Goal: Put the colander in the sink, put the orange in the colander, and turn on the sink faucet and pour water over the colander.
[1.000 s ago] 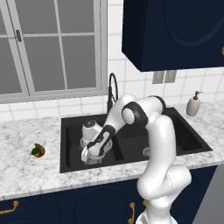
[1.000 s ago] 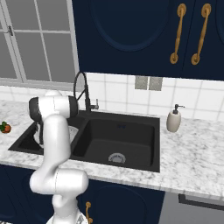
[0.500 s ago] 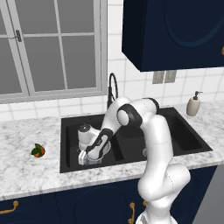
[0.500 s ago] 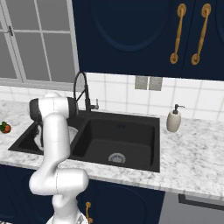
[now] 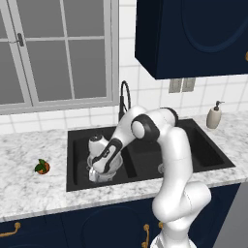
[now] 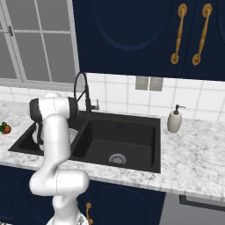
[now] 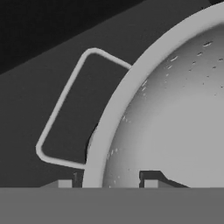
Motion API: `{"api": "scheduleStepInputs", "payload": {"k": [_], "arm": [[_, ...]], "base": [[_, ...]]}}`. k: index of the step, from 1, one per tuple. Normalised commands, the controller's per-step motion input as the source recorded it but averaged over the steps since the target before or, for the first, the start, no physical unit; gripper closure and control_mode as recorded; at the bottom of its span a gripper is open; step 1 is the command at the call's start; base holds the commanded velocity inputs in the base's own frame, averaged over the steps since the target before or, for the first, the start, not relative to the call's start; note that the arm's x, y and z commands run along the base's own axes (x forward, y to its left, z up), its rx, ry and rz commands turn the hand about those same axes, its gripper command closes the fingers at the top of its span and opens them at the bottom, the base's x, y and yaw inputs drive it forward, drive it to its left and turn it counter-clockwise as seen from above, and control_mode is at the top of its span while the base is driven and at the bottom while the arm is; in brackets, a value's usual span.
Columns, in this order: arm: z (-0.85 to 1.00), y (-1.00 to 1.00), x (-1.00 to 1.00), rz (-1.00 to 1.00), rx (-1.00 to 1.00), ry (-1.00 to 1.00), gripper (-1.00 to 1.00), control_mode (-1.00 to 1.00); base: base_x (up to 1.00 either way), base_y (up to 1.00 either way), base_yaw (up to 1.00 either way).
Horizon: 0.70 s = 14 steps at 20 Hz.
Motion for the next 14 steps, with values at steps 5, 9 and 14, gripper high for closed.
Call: {"api": "scheduleStepInputs", "payload": {"k": [5, 9, 14], "arm": [[0.14, -0.05, -0.02, 0.0, 0.0, 0.0, -1.0, -1.0], [0.22, 0.03, -0.13, 0.0, 0.0, 0.0, -1.0, -1.0], [0.52, 0.07, -0.29, 0.0, 0.0, 0.0, -1.0, -1.0]], "base": [[0.0, 0.0, 0.0], [0.0, 0.0, 0.0], [0.0, 0.0, 0.0]]}}
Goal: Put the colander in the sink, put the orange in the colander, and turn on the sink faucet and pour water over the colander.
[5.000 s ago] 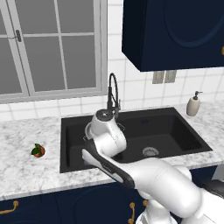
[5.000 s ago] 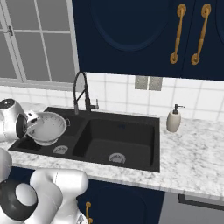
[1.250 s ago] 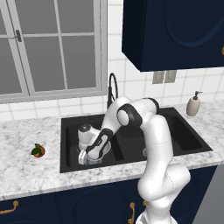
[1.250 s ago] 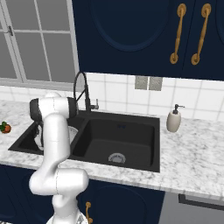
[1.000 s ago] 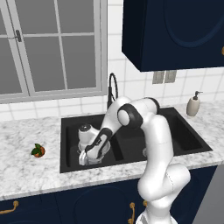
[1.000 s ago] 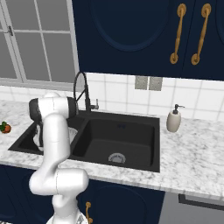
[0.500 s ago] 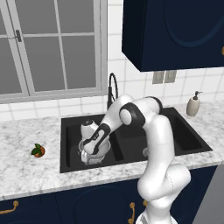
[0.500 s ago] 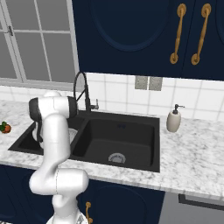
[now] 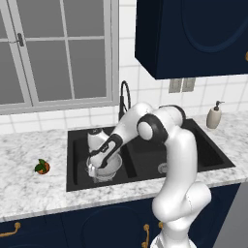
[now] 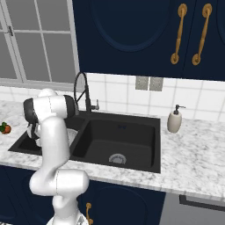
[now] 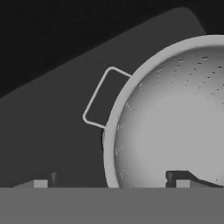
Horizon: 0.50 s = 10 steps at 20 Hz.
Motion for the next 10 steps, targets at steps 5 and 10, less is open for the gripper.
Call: {"api": "scheduleStepInputs", "payload": {"k": [5, 10], "arm": [[0.76, 0.12, -0.35, 0.0, 0.0, 0.0, -1.0, -1.0], [0.77, 0.18, -0.46, -0.08, 0.01, -0.08, -1.0, -1.0]], "base": [[0.0, 0.0, 0.0], [0.0, 0.0, 0.0]]}}
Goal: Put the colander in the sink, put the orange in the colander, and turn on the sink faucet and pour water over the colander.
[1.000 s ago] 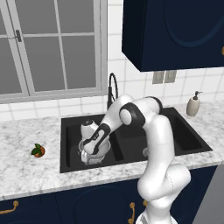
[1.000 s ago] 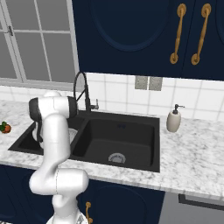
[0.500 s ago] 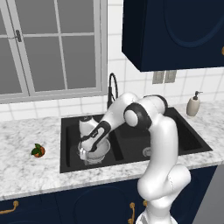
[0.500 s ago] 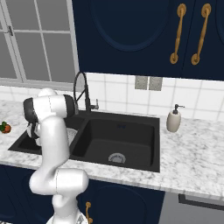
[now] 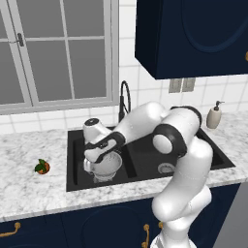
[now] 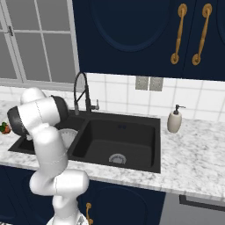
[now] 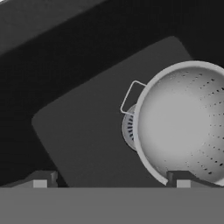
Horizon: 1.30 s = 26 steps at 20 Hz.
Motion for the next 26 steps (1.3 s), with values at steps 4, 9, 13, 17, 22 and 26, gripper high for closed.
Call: {"api": "scheduleStepInputs", "payload": {"k": [4, 9, 13, 17, 22, 26], "arm": [[0.58, 0.35, -0.53, -0.19, 0.07, -0.13, -1.0, -1.0], [0.44, 0.35, -0.47, -0.36, 0.18, -0.02, -1.0, -1.0], [0.44, 0.38, -0.2, -0.37, 0.17, 0.0, -1.0, -1.0], [0.27, 0.4, 0.0, -0.3, 0.2, 0.03, -1.0, -1.0], [0.1, 0.51, 0.0, -0.18, 0.18, 0.0, -1.0, -1.0], [0.0, 0.63, 0.05, -0.15, 0.03, -0.1, -1.0, -1.0]], "base": [[0.0, 0.0, 0.0], [0.0, 0.0, 0.0], [0.0, 0.0, 0.0], [0.0, 0.0, 0.0], [0.0, 0.0, 0.0], [0.0, 0.0, 0.0]]}}
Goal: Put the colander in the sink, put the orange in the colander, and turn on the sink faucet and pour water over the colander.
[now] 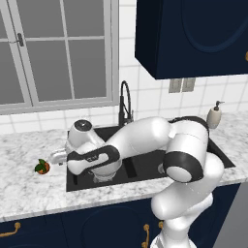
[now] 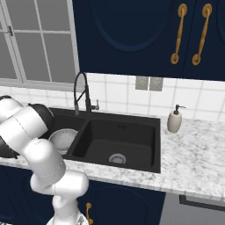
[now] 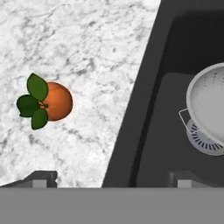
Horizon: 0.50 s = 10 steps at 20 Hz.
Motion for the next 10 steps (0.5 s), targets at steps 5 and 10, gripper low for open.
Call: {"api": "scheduleStepInputs", "payload": {"k": [5, 10], "arm": [[0.13, 0.5, 0.01, -0.09, 0.1, -0.05, -1.0, -1.0], [0.37, 0.27, 0.0, -0.12, 0.16, 0.12, -1.0, -1.0]], "base": [[0.0, 0.0, 0.0], [0.0, 0.0, 0.0]]}}
